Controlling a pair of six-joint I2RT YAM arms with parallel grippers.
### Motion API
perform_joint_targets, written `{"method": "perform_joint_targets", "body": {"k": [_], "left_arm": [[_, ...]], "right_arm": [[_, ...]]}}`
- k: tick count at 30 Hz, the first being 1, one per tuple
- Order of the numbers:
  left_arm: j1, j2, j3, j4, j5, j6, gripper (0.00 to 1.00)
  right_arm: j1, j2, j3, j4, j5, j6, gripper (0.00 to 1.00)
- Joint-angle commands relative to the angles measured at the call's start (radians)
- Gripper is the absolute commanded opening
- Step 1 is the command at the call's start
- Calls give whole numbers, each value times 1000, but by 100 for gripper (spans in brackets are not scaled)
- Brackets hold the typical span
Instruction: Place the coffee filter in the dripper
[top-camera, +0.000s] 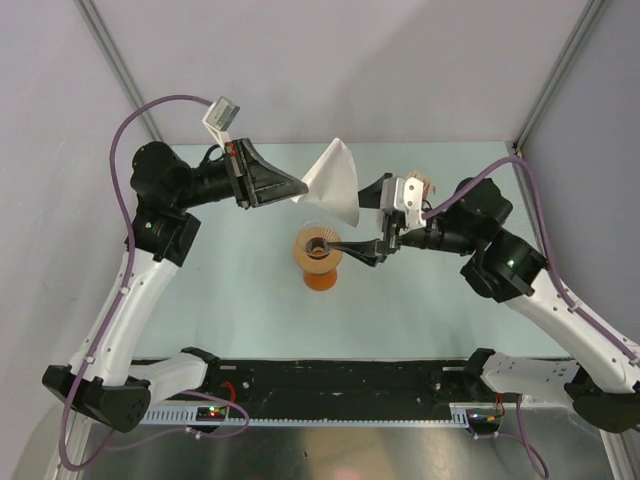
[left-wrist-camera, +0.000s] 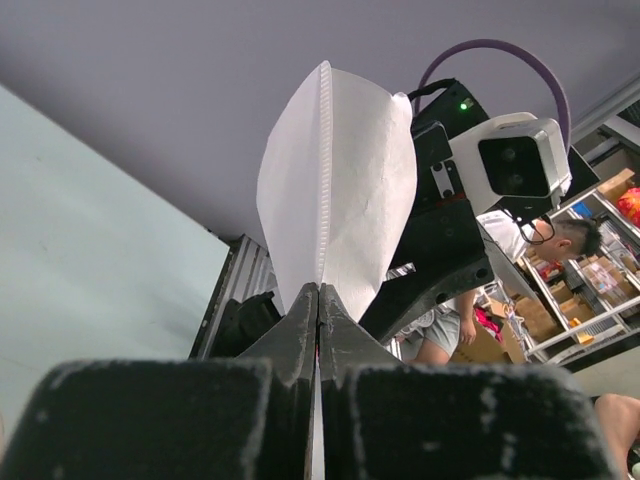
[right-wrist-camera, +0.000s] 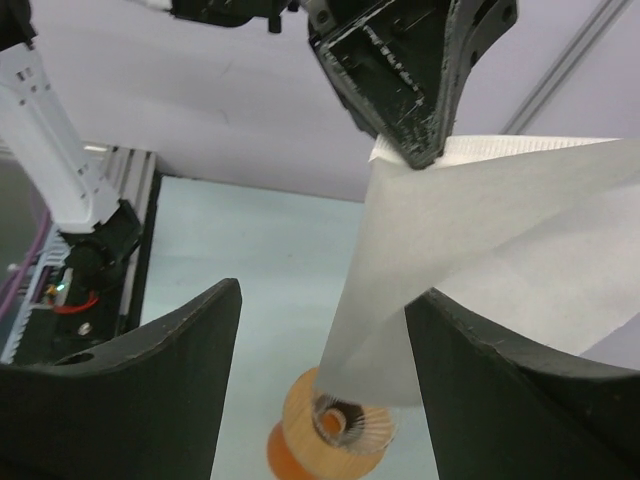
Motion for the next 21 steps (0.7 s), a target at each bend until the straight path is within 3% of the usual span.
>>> {"method": "perform_joint_targets", "body": {"k": [1,9,11,16,20,21], "left_arm": [[8,-17,-15,113,10,-74,0],[6,-23,-27,124,-3,-97,0],[6,-23,-25,125,-3,-100,0],[12,-25,-18,127,26,-83,0],[15,-43,-34,128,78,-26,0],[15,-49,-43,127,87,-9,5]], "right_arm": [[32,26,2,204,68,-57,70],[79,61,4,260,69,-132,54],[81,61,4,254,65,-150,44],[71,47,18,186,84,-167,9],[34,33,43,131,87,-141,1],[27,31,53,118,83,-134,0]]}}
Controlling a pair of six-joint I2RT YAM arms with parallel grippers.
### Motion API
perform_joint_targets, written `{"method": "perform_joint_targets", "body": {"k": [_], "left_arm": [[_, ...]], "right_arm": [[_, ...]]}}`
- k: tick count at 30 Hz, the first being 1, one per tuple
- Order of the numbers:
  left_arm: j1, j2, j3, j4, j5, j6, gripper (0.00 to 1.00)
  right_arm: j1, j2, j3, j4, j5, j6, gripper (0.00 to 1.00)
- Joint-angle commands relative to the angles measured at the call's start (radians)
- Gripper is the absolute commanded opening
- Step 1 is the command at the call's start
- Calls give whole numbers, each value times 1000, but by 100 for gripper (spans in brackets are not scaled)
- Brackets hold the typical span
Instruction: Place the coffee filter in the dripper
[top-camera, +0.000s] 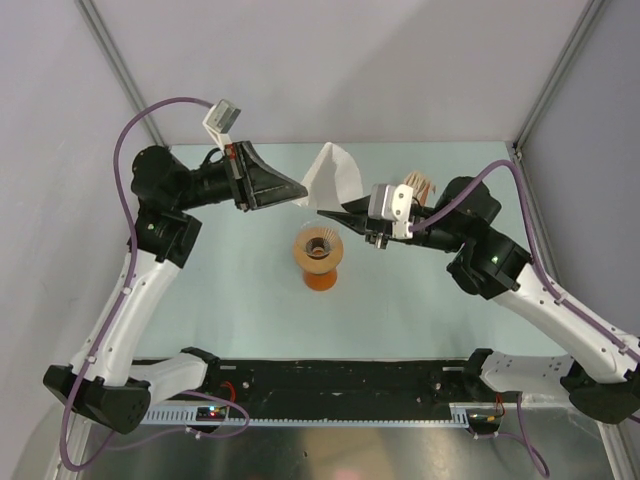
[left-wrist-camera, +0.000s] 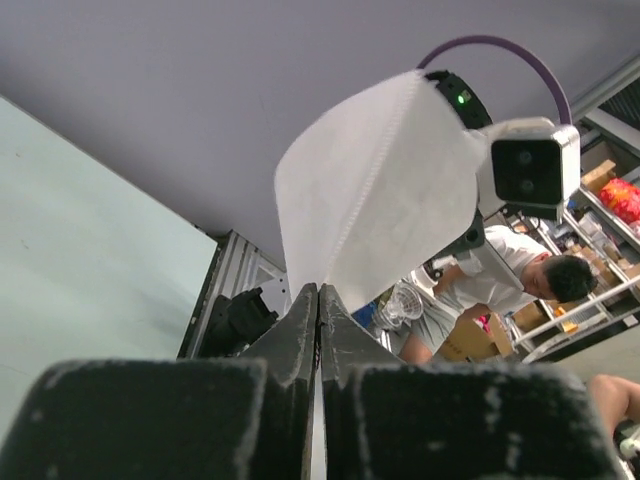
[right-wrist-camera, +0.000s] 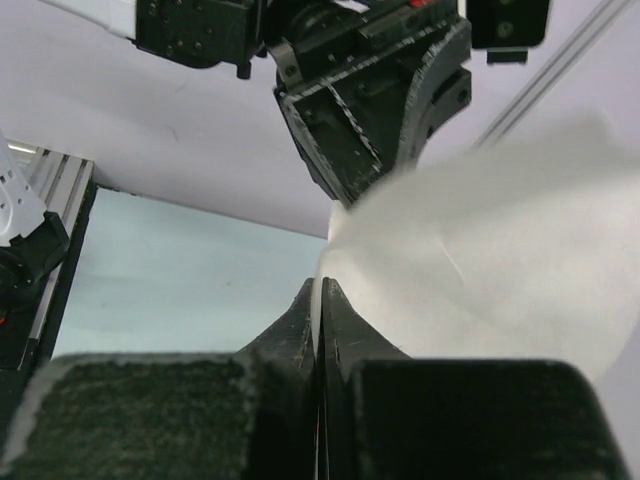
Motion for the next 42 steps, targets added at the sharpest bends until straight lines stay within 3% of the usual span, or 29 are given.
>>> {"method": "perform_joint_targets", "body": {"k": [1,4,7,12,17,23,33,42], "left_arm": [[9,-48,-16,33,70,73,10],[9,-60,-23,-10,69,138,42],[9,-72,25,-224,21,323,76],[35,-123,112,-517,-137,667,97],[-24,-132,229,-806,-360,1100,99],[-206,-75,359,-1029,-525,1409,98],[-410,-10,425,-1065,-738,1535,84],[-495,14,457,-1068,-774,1570,73]], "right_arm": [[-34,-30,61,-60,5,21,0],[-43,-31,79,-81,-14,42,0],[-44,-32,90,-89,-25,81,0],[-43,-39,93,-104,-2,167,0],[-43,-43,90,-138,-11,208,0],[-17,-35,98,-186,-18,204,0],[16,-25,110,-213,-6,185,0],[51,-5,121,-240,29,167,0]]}}
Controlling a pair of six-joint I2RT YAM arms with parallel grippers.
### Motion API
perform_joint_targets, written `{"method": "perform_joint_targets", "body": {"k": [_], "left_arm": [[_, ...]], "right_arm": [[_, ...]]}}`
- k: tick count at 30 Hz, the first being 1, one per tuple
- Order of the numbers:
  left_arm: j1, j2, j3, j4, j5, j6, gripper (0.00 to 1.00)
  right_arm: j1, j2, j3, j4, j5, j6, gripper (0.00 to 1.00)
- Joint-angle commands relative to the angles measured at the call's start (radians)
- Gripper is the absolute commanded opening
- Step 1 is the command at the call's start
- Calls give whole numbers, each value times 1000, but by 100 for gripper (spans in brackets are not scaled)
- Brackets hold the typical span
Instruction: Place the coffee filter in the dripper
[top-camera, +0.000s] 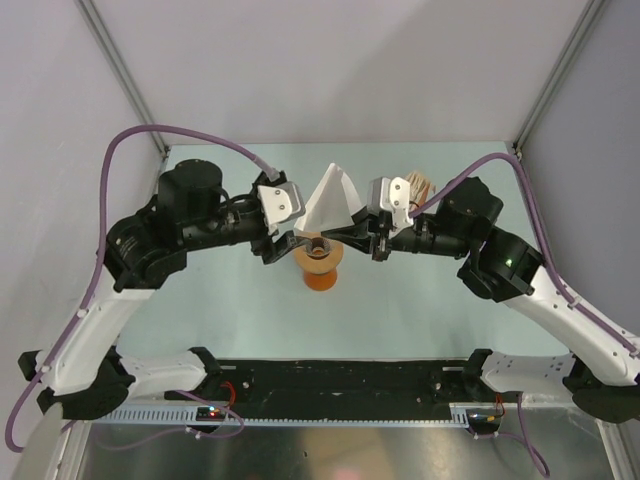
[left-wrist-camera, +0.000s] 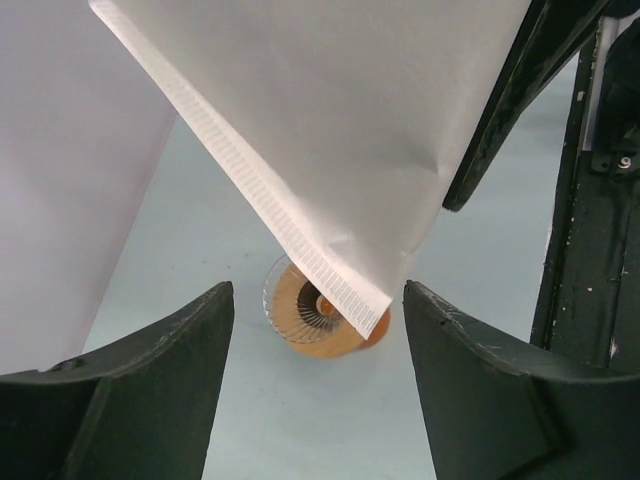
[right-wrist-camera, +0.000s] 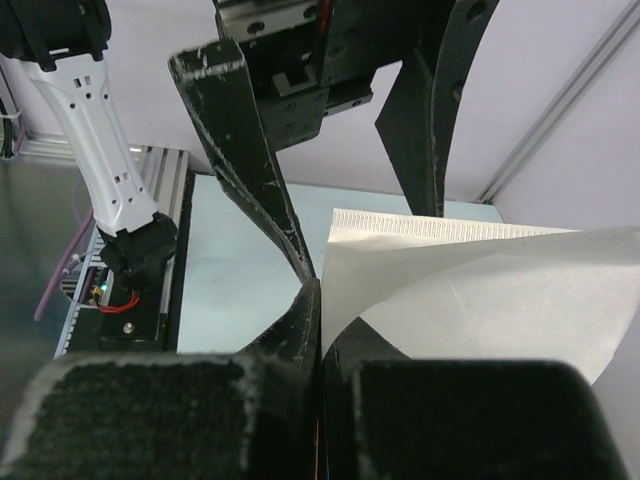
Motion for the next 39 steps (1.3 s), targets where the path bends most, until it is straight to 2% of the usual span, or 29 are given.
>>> {"method": "perform_joint_targets", "body": {"k": [1,10,16,26,34,36,39], "left_arm": [[-24,-6,57,7,-17,39,72],[-58,-2,49,7,11,38,62],[-62,0,38,8,21,45,50],[-61,-9,25,9,68,47,44],[-59,-5,28,12,92,11,28],[-56,-3,28,17,102,-13,23],[-33,-4,27,46,123,-66,12]], "right_arm": [[20,12,48,-22,28,-18,0],[28,29,65,-28,31,-25,0],[29,32,71,-28,31,-31,0],[26,44,96,-27,40,-43,0],[25,43,100,-32,36,-54,1],[25,44,102,-29,36,-56,3],[23,45,122,-28,47,-49,18]]}}
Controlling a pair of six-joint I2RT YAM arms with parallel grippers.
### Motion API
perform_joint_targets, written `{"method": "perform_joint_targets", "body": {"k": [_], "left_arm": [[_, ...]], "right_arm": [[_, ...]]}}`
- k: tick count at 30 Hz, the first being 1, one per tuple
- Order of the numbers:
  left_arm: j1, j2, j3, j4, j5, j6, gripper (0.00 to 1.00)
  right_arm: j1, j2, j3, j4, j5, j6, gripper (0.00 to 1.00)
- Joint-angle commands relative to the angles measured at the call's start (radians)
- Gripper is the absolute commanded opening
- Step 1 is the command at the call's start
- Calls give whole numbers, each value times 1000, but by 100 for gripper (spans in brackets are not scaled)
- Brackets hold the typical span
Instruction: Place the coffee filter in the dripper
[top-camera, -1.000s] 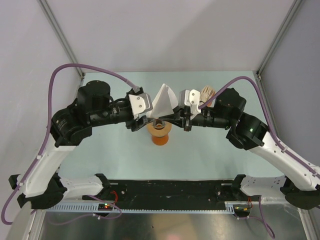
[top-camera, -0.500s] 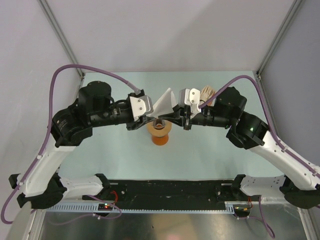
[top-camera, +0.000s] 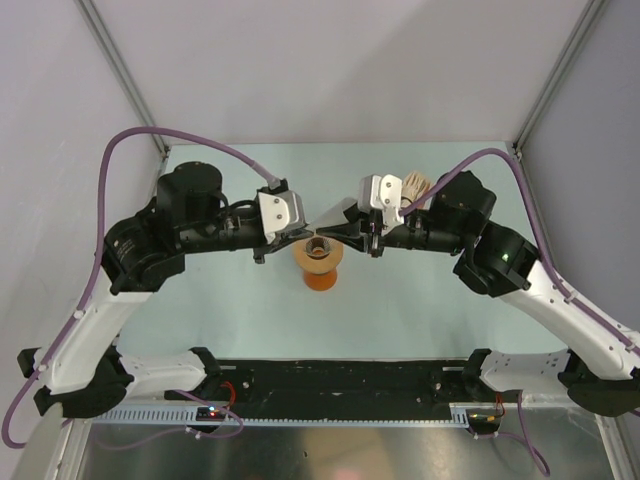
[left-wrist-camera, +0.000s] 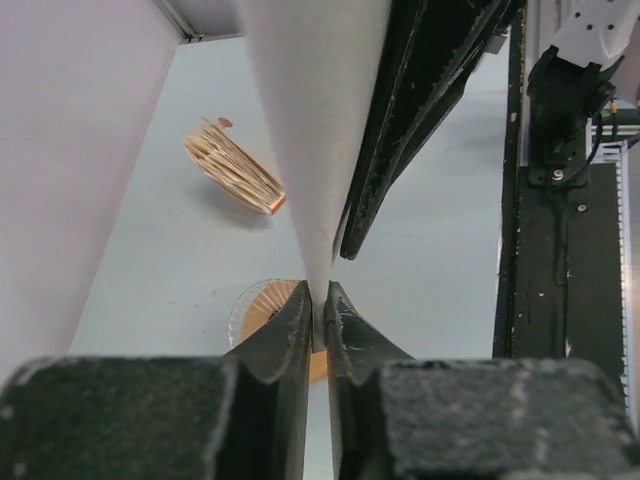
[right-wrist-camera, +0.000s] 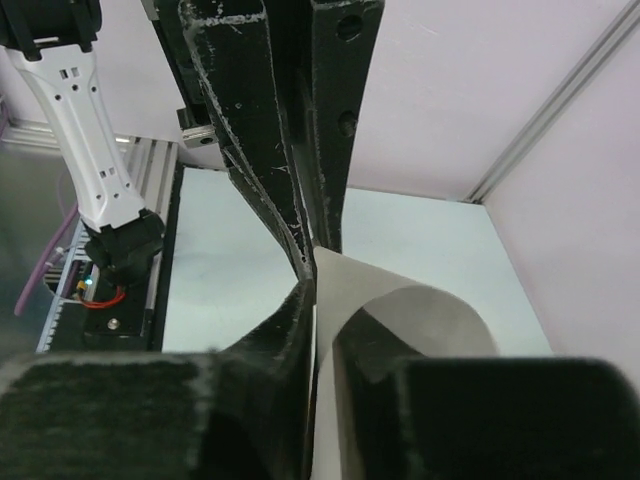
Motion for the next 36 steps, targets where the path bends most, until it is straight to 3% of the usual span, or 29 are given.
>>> {"method": "perform_joint_targets", "body": {"k": [1,5,8,11,16,21,26,36], "left_arm": [[45,-4,2,60,56,-106,6],[168,-35,-21,209,135,-261,0],[241,-88,-92,442,159,-397,0],[318,-120,-146,677,162,-568,0],[455,-94,-191,1094,207,-966,0],[482,-60,-232,1370,231,-1254,0],[480,-41,-235,1471,238,-1347,0],[446,-54,-328,1516,248,-1384,0]], "right_arm": [[-9,4,88,14,28,7,23],[-68,40,259,-35,6,104,48],[-134,63,384,-17,5,216,74],[-223,76,457,31,20,326,86],[-296,34,346,185,-3,458,87],[-281,62,246,380,-41,556,88],[-241,193,342,542,-44,664,88],[-162,367,484,667,0,763,81]]}}
